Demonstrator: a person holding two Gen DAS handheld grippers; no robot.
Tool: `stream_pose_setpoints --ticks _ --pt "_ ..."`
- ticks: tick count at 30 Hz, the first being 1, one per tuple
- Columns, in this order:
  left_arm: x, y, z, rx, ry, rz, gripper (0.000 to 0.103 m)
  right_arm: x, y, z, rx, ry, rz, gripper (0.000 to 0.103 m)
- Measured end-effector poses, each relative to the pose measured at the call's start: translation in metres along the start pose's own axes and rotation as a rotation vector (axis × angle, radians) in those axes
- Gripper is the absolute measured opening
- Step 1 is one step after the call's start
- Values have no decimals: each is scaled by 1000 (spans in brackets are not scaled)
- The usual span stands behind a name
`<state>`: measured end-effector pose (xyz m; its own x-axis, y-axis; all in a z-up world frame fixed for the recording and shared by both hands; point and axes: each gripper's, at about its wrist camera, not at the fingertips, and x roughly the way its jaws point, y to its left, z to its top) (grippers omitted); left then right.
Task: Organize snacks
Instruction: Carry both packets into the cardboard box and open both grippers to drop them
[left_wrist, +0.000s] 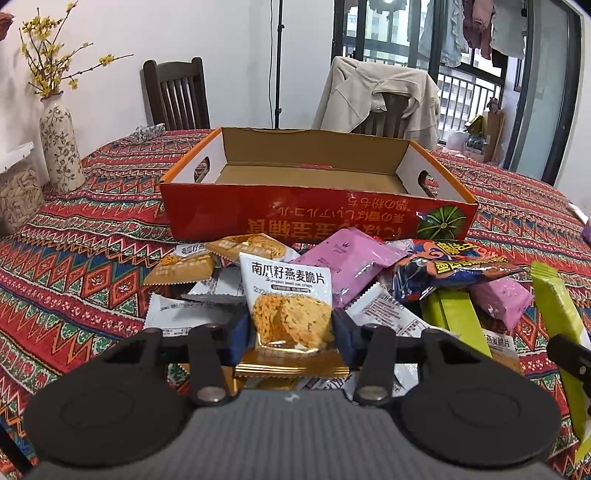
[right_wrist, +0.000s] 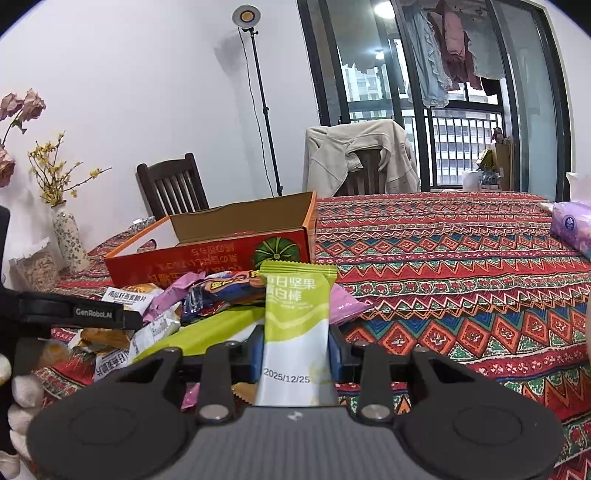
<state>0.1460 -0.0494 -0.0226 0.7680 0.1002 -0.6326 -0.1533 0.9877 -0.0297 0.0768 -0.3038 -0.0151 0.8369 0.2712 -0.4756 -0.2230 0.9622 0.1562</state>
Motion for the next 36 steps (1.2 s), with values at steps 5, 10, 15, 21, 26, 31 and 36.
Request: stream_pose_setpoints --ticks 5,10,15,21,26,31,36 --pt "-8 3 0 -4 -16 -21 48 -3 3 1 1 -9 -2 33" --pt "-22 7 4 0 -62 -48 48 -7 7 8 -4 -31 -5 33" --pt "-32 15 17 -4 -107 -48 48 -7 14 24 -16 -69 -3 33" --pt "-33 25 45 -2 -159 -51 48 3 23 57 -36 -123 5 33" --pt "-27 32 76 0 -193 -61 48 25 35 95 -43 -155 24 33" --pt "-12 37 107 -11 -225 -68 48 62 50 133 -39 -148 50 33" --pt "16 43 134 -54 -234 -59 48 109 59 159 -11 -114 66 33"
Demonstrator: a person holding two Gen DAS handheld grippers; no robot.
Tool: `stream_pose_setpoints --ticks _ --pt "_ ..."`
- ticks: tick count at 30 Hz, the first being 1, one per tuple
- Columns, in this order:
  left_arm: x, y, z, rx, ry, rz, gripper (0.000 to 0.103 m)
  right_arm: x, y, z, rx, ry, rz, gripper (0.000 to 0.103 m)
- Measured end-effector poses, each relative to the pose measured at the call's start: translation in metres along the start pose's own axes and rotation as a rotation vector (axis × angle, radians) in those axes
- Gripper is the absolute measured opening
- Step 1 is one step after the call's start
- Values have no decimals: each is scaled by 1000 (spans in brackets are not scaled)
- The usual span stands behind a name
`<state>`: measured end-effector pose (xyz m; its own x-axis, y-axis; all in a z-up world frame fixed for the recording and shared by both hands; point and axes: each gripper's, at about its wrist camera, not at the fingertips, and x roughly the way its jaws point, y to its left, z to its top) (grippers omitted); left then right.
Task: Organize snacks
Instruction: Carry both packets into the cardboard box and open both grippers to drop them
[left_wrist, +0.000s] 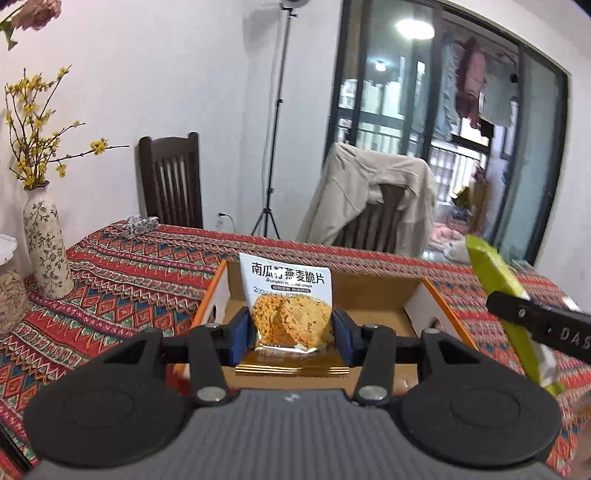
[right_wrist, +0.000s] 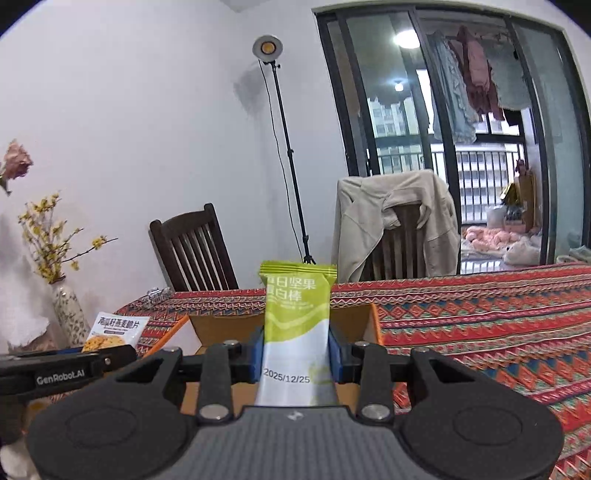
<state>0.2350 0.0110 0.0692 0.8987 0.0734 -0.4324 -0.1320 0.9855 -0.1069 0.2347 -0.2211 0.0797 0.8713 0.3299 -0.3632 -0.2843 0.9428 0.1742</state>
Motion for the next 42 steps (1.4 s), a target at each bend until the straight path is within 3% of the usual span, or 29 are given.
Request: stream_pose_setpoints --ticks 9,17,19,20,21,23,25,28,42 --pt "71 21 3 -64 51 48 48 87 -6 -1 59 87 -29 34" --pt "107 30 -21 -57 147 8 48 116 -25 -21 79 159 -37 37" --pt "106 30 -24 -41 141 18 51 116 -29 -26 82 169 -32 41" --pt "105 29 -25 -40 136 21 63 116 -29 -28 83 173 -26 41" --pt "103 30 -25 -46 130 27 79 117 -30 -29 86 173 -22 45" --pt "99 33 -25 -62 110 36 87 114 -32 -31 94 172 -15 75" --pt "93 36 -24 -84 87 25 100 109 -33 -32 99 162 -12 90" --pt "87 38 -23 -103 64 17 103 103 -35 -31 109 156 -1 103" --pt "57 33 -4 -94 60 47 103 62 -27 -6 104 106 11 103"
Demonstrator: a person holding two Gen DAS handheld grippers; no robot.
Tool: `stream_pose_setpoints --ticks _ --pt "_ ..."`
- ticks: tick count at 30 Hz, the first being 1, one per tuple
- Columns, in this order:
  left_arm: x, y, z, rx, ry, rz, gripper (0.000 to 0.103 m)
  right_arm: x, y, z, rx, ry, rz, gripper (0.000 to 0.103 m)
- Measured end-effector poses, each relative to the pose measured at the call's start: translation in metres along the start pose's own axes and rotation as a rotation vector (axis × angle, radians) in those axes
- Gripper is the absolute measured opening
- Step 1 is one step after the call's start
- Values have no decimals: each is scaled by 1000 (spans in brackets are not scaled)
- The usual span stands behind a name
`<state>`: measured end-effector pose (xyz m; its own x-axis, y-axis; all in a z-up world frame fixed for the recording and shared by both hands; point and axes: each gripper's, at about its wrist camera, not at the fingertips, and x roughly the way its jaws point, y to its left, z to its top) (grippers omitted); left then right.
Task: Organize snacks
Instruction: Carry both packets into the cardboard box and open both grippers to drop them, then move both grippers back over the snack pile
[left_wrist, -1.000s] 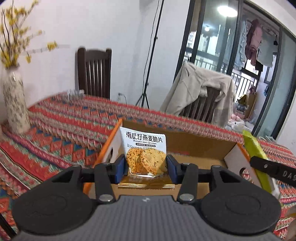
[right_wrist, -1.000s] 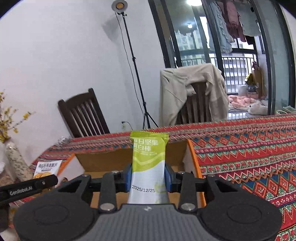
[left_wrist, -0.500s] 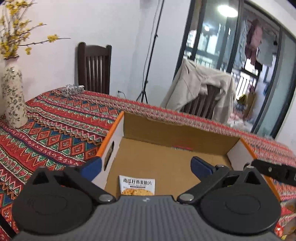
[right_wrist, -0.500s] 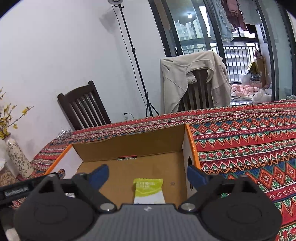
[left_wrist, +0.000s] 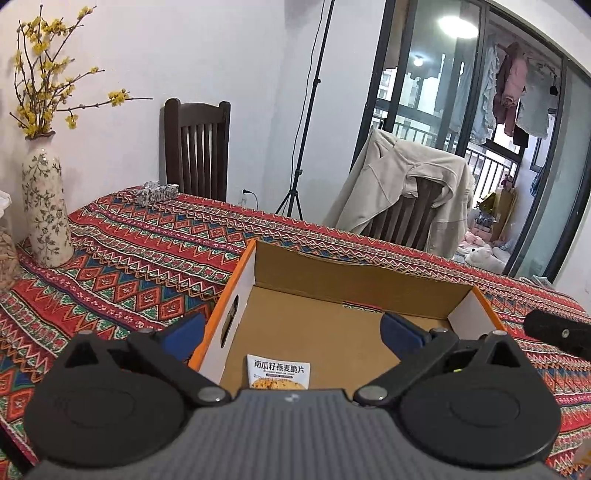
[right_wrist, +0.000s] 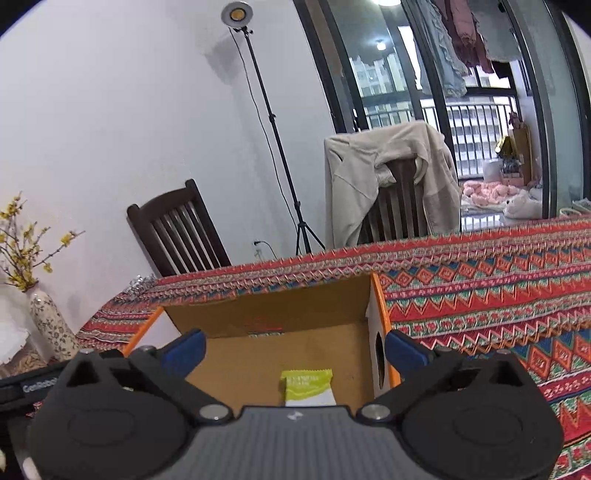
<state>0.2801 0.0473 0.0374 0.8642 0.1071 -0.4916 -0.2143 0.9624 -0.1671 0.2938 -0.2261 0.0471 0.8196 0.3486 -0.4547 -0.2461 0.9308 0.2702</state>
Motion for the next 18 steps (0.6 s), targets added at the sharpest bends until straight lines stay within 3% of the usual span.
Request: stream_pose_setpoints --ticks 7,18 --pt "-38 6 -7 36 -19 -2 103 -43 14 -3 -50 -23 4 103" --pt "-99 20 -35 73 -42 -31 103 -100 23 -45 -79 4 10 103"
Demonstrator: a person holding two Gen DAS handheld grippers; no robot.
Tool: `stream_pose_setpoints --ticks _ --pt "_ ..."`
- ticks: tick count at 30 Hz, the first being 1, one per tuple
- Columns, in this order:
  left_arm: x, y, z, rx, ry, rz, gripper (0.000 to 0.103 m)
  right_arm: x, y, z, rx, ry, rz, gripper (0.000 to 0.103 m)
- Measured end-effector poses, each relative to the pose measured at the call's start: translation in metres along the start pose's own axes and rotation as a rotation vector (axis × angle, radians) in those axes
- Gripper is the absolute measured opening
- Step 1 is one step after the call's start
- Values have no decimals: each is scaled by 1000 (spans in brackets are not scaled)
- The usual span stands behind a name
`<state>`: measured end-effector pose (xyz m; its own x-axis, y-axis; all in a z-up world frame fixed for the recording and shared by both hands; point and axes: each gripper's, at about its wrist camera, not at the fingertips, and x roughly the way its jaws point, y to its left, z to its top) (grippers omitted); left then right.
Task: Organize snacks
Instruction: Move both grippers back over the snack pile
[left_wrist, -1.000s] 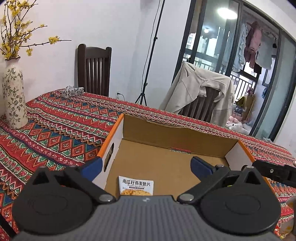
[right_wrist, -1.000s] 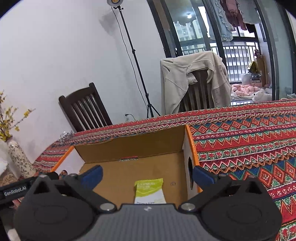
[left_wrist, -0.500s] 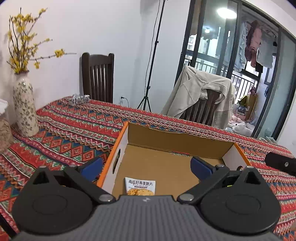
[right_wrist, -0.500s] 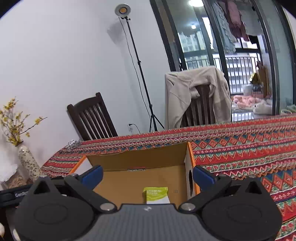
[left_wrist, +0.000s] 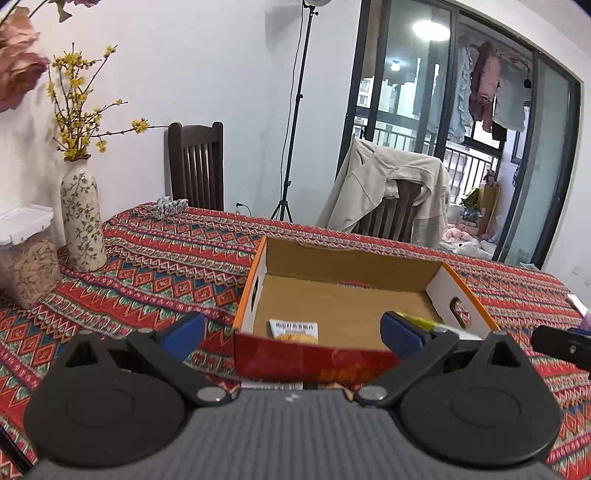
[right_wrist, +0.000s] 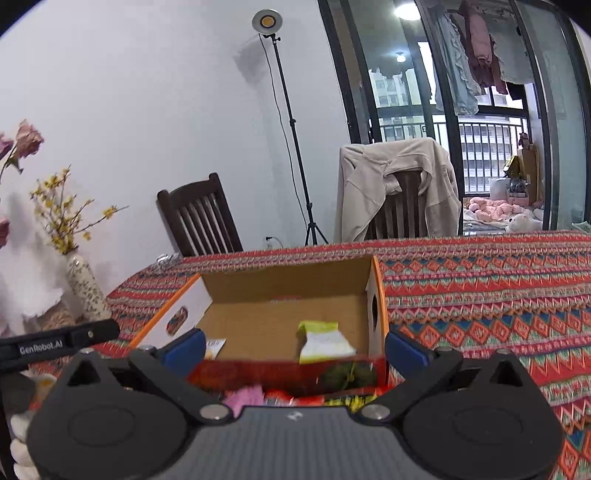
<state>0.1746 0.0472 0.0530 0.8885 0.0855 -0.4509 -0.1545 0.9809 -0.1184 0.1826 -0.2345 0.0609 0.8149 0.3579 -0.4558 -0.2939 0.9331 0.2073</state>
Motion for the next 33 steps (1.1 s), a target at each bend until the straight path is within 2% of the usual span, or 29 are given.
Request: stream_pose_setpoints --ticks 9,24,29,33 --pt "-32 12 -36 17 10 -29 103 -34 6 -43 3 38 3 103" --pt "-52 39 -101 13 52 -32 103 -67 -8 -108 28 112 -57 103" --pt "-57 42 -105 13 46 -23 103 -71 -24 -113 71 112 -94 103" --pt "-59 40 -104 15 42 -18 103 -58 -34 -106 91 129 -132 103"
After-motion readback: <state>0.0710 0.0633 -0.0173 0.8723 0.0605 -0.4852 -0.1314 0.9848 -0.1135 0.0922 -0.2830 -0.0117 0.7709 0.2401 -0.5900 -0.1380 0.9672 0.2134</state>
